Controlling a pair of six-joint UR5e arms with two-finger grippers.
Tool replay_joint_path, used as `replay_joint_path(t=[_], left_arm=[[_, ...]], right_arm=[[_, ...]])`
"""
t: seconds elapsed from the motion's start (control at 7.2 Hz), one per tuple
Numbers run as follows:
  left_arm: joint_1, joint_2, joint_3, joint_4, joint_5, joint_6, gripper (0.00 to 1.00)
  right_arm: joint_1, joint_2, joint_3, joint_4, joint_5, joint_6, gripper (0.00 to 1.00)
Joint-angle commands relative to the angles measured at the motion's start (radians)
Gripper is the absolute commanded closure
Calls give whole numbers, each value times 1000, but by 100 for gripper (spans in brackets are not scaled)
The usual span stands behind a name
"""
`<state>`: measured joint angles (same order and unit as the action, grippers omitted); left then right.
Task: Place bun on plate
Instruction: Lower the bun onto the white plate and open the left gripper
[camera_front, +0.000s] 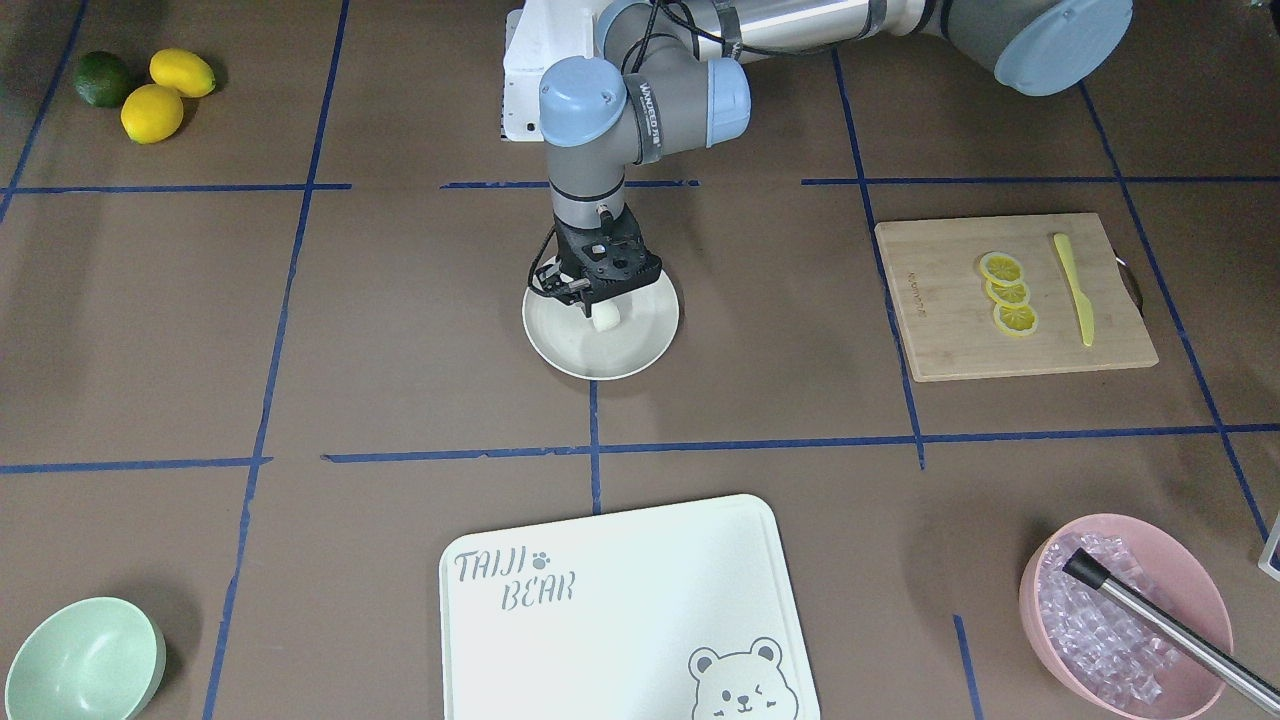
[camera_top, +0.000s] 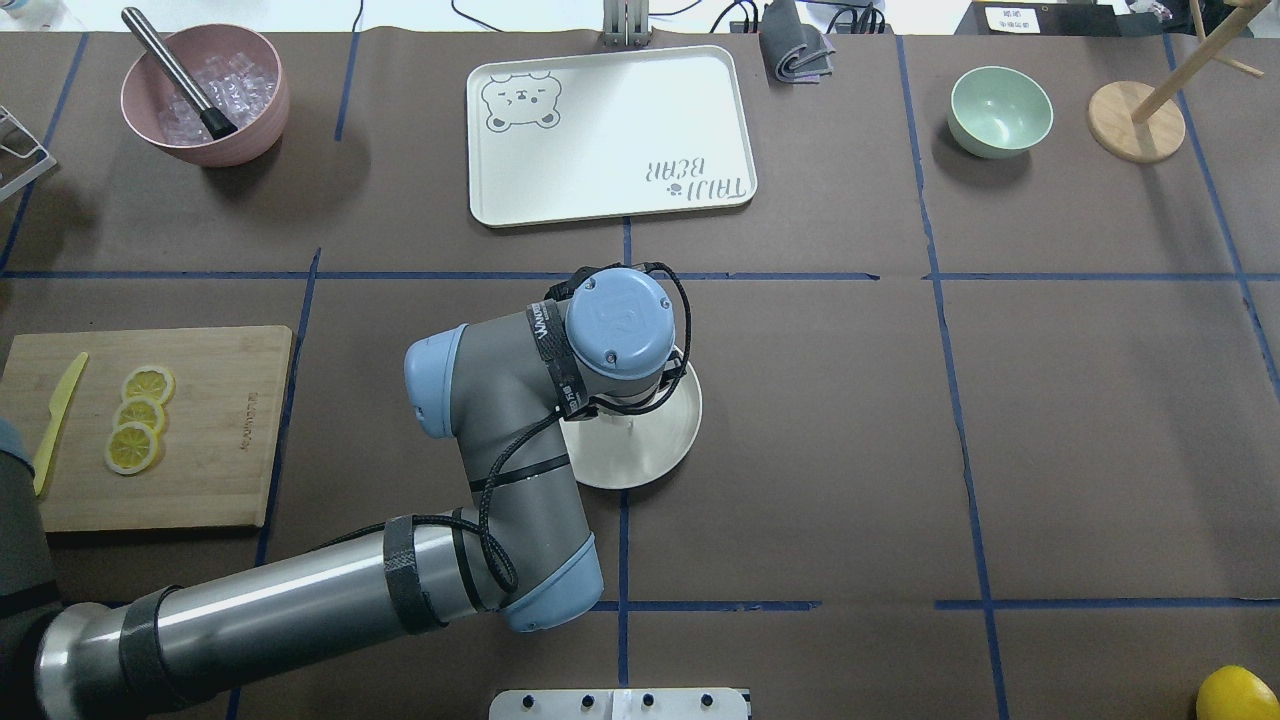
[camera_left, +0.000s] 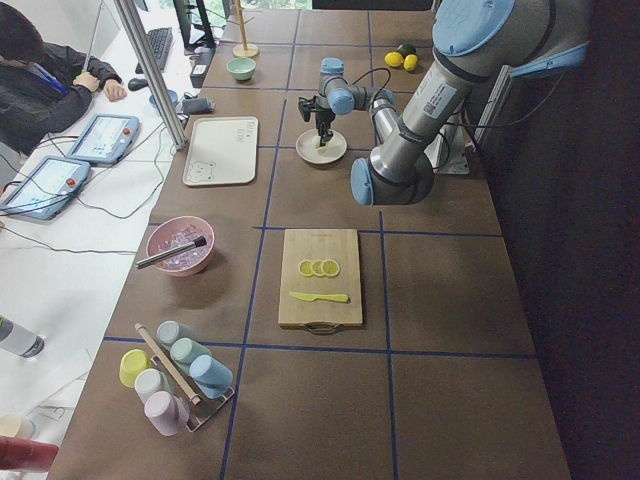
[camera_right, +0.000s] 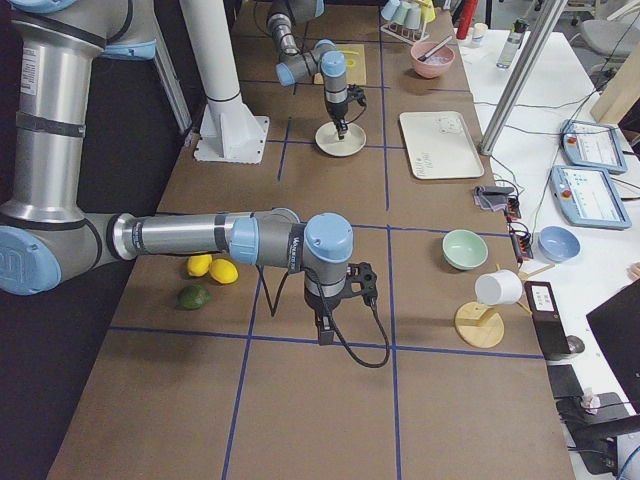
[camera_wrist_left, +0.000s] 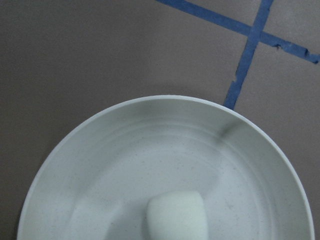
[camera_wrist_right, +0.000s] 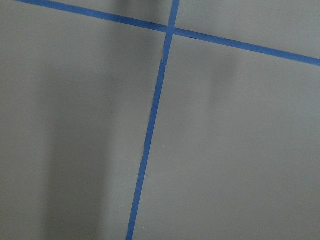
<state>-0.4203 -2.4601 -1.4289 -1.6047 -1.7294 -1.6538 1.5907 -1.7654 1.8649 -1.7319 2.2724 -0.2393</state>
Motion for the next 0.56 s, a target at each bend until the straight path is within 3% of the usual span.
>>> replay_joint_path(t=[0.0,0.42], left_arm=[[0,3,2,-1,1,19,0],[0,1,-2,-1,-1,20,0]], right_arm=[[0,1,-1,0,-1,0,0],[0,6,-1,0,-1,0,0]])
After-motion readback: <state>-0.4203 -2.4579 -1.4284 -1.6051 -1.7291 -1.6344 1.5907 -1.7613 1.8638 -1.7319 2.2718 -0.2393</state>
